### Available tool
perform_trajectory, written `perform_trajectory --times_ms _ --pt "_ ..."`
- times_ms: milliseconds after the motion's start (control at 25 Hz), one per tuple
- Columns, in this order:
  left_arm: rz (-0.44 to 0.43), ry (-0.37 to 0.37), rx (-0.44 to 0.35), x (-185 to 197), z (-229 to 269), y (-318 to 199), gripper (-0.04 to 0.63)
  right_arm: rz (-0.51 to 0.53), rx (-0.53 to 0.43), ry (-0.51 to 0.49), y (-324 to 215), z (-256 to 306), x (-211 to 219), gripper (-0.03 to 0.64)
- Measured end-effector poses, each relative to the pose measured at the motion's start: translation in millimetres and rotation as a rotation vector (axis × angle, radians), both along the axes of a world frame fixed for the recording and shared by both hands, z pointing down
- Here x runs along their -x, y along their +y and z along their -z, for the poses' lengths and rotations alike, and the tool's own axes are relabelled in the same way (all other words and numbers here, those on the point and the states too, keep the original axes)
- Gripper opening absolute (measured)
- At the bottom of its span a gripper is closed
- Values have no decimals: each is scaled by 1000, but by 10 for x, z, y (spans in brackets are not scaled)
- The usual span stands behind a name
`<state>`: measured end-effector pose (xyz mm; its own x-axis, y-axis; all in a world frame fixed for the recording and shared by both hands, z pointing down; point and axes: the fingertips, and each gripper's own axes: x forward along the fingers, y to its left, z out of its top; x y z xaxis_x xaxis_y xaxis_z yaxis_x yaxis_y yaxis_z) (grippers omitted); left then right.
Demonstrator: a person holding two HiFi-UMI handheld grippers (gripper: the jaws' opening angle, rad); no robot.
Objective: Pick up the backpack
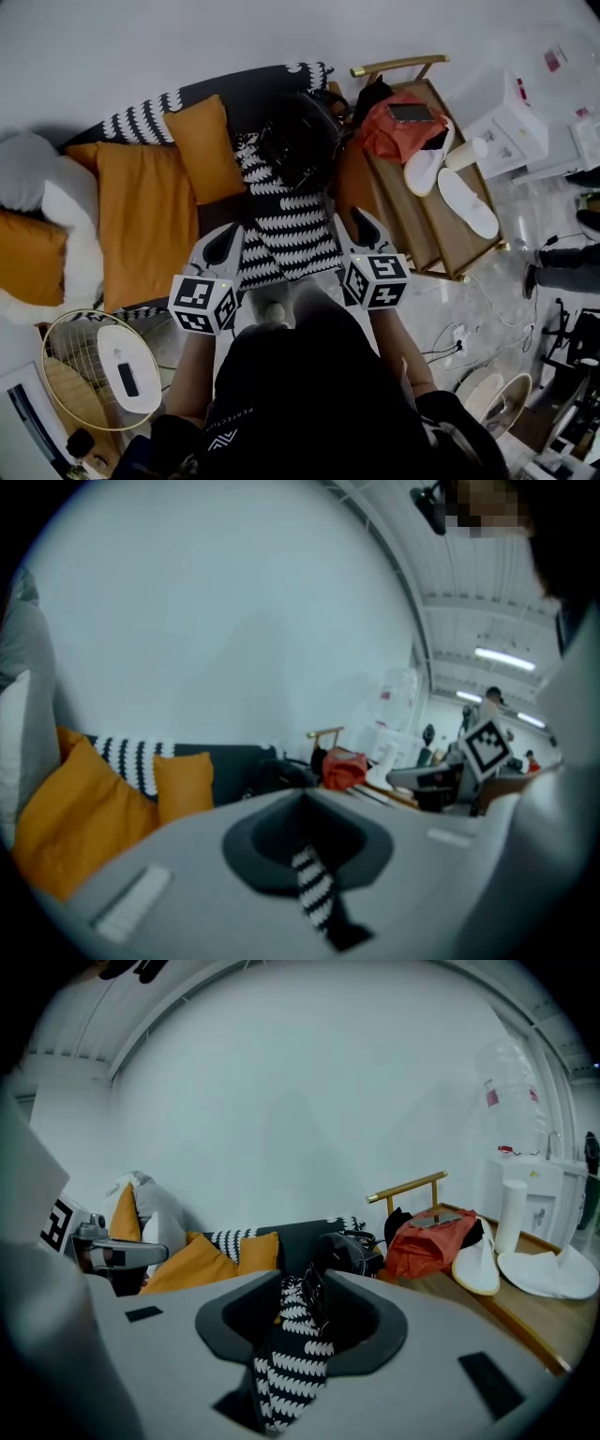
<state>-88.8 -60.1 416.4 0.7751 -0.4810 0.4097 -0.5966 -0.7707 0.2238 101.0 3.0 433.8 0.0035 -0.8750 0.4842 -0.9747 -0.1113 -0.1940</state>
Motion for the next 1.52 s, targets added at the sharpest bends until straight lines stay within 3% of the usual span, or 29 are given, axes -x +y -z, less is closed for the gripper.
perform_trajectory --times_ms 560,840,1120,1520 --pt "38 -61 47 -753 -246 -663 17 37 79 -48 -878 -496 -748 163" --pt "55 -108 83 -999 -468 -928 18 46 138 -92 -1218 -922 -905 173" --pt "64 -161 127 -1204 -768 -1134 20 -10 187 -144 -1402 -1369 -1136 187" --pt "22 -210 183 -1527 -1171 -1293 21 -19 212 -214 -1630 -1790 -1186 221"
